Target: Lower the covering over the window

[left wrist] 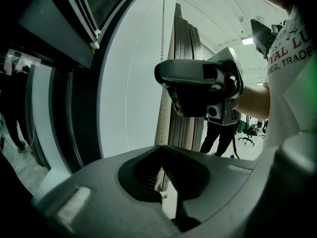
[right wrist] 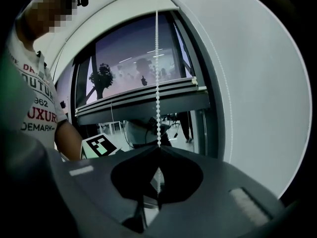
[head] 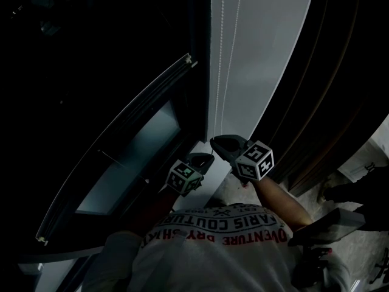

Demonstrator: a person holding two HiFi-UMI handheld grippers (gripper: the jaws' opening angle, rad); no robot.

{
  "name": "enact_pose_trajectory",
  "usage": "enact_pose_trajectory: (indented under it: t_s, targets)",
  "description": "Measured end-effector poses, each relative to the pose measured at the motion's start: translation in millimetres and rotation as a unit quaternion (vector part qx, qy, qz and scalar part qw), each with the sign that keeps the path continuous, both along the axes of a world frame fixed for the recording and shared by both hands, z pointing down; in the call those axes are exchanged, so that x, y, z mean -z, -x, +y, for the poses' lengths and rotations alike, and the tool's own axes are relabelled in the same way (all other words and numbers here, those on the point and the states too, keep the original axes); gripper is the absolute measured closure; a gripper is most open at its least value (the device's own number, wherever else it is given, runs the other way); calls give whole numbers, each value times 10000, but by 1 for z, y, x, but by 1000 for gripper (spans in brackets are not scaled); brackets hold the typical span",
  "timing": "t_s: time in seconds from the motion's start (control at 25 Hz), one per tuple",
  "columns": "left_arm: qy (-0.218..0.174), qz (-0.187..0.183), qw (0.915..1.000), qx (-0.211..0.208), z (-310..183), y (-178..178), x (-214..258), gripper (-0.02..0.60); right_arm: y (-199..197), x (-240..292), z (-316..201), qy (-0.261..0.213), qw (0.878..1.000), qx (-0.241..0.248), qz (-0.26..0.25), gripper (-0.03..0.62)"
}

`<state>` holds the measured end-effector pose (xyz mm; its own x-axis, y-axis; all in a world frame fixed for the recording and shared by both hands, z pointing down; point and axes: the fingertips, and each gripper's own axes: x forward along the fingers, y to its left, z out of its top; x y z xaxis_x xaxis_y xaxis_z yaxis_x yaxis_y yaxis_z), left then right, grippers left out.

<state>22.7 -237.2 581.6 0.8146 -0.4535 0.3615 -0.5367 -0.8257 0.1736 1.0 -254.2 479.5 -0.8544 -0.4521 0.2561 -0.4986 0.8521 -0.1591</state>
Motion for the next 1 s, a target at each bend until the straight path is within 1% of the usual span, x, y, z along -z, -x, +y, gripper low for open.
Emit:
enact_pose_trajectory:
  t_s: [0.12, 0.24, 0.28, 0.32, 0.36, 0.48, 0.56, 0.64, 0.72, 0.8, 0.92, 1.0]
  targets:
    - [55, 28, 10000, -30, 4, 3, -10, 574, 2, -10, 3, 93, 9999, -43, 8, 588]
    - [-62, -81, 9999, -21, 7, 6, -11, 572, 0, -14, 3, 71, 9999, -83, 31, 588]
    - [-92, -140, 9999, -9, 7, 7, -10, 562, -1, -14, 3, 59, 9999, -106, 22, 588]
    - [-85, -162, 9998, -1, 7, 9, -9, 516, -3, -14, 2, 48, 9999, -130, 12, 588]
    - [-64, -135, 9999, 9, 6, 11, -6, 503, -5, -14, 1, 43, 9999, -153, 0, 588]
    - [-122, 61, 9998, 122, -1, 23, 16, 494, -7, -14, 0, 82, 9997, -201, -76, 588]
    - [-263, 303, 9990, 206, -10, 30, 46, 494, -8, -14, 0, 93, 9997, -217, -108, 588]
    - [-476, 640, 9966, 214, -19, 31, 87, 494, -8, -13, 1, 81, 9997, -220, -99, 588]
    - [-720, 1022, 9920, 171, -26, 28, 134, 494, -8, -14, 3, 74, 9997, -206, -70, 588]
    - [-962, 1324, 9864, 134, -31, 24, 179, 494, -7, -15, 4, 72, 9998, -187, -46, 588]
    - [-1325, 1480, 9800, 94, -35, 17, 232, 494, -6, -17, 4, 51, 9999, -159, -5, 588]
    - [-1533, 1523, 9763, 76, -38, 12, 256, 493, -6, -17, 5, 70, 9998, -159, -28, 588]
